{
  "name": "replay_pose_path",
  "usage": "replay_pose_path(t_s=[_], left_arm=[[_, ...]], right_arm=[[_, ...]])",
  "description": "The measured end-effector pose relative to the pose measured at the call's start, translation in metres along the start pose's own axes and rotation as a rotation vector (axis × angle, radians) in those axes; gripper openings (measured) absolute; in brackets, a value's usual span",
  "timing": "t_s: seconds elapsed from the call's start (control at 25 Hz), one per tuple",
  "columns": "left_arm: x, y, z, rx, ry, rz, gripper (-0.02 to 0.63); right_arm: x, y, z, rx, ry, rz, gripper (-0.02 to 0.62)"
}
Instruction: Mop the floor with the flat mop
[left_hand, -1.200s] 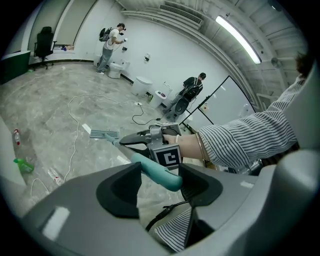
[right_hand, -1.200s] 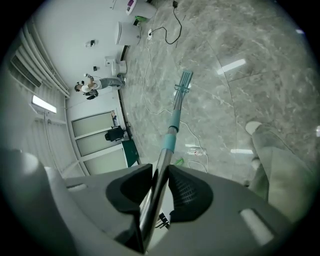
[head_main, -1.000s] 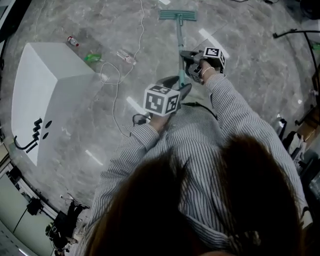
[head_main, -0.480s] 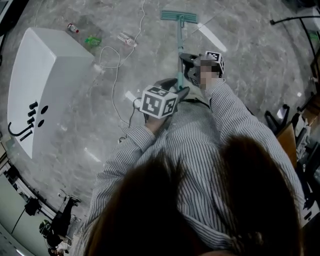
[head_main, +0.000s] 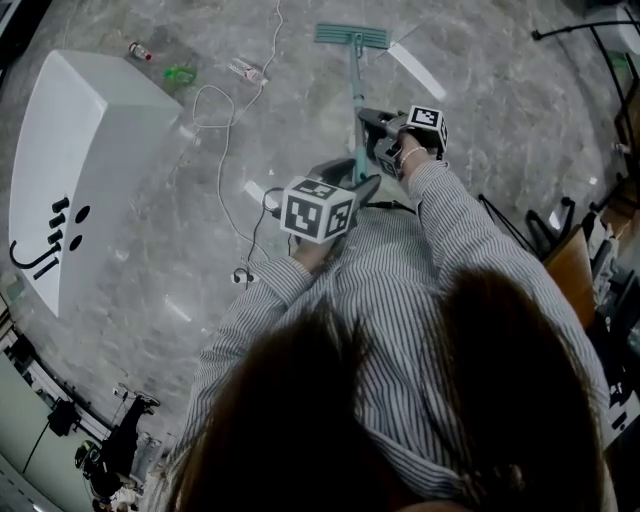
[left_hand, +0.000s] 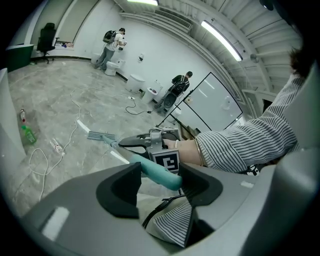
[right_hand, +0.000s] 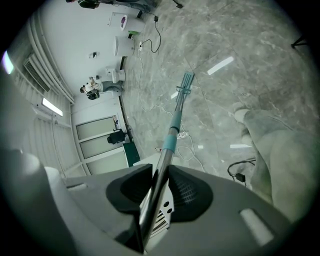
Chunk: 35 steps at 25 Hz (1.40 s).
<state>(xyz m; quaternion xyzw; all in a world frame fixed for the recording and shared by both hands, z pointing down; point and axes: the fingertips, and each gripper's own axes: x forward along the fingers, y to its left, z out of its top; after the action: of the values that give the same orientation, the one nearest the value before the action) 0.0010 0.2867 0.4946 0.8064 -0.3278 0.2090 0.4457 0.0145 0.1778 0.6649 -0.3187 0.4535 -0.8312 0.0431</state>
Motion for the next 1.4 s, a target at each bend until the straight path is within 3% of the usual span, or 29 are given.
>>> replay_pose_path(t_s=[0.48, 0.84, 1.08, 1.4], left_arm=[[0.003, 0.003, 0.018, -0.002, -0.002, -0.015, 0.247], [0.035, 0.016, 0.061, 0.019, 0.02, -0.024, 0.257], [0.071, 0.034, 0.128, 0.025, 0.021, -0.042, 0.269], [0.133, 0.073, 0.264, -0.039, -0.056, -0.022, 0.273]], right_arm=[[0.003, 0.013, 0.007, -0.006, 0.026, -0.022, 0.103], [0.015, 0.044, 0.051, -0.038, 0.037, -0.04, 0.103], [0.031, 0.09, 0.11, -0.063, 0.056, -0.064, 0.104], [0.069, 0.177, 0.227, -0.087, 0.101, -0.09, 0.104]])
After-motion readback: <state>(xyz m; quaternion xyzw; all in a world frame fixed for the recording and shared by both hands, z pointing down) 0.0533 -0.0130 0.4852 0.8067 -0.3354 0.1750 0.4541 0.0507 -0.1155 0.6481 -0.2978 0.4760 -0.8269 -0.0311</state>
